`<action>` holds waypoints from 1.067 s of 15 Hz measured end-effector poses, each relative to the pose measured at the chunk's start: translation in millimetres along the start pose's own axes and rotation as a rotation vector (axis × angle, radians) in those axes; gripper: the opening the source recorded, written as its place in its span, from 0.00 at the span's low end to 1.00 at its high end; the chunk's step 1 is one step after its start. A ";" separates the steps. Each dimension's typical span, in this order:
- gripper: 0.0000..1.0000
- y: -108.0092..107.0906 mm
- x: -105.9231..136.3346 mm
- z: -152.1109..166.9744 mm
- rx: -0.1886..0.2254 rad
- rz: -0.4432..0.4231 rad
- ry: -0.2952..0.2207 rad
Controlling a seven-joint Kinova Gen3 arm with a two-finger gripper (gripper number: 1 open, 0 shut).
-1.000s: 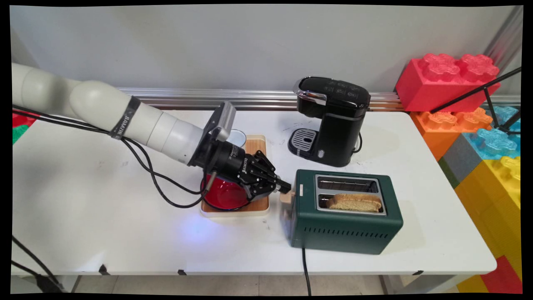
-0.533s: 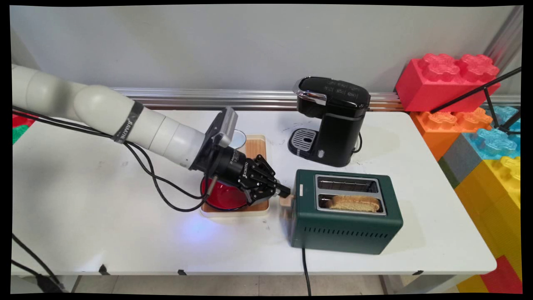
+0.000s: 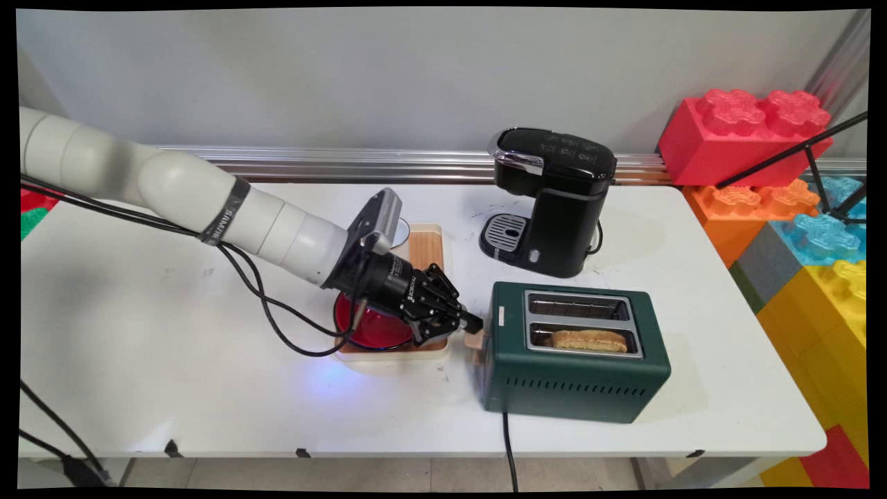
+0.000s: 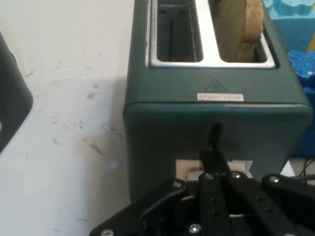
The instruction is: Press the toaster switch
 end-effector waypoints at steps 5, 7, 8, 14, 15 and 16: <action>0.00 -1.4 -5.2 3.6 -0.003 0.001 -0.014; 0.00 -2.1 -7.0 5.3 -0.004 0.003 -0.019; 0.00 -2.3 -7.7 5.9 -0.004 0.003 -0.020; 0.00 -3.6 -10.7 8.8 -0.005 0.005 -0.029; 0.00 -4.0 -11.2 9.3 -0.005 0.005 -0.031; 0.00 -4.2 -11.5 9.5 -0.005 0.005 -0.032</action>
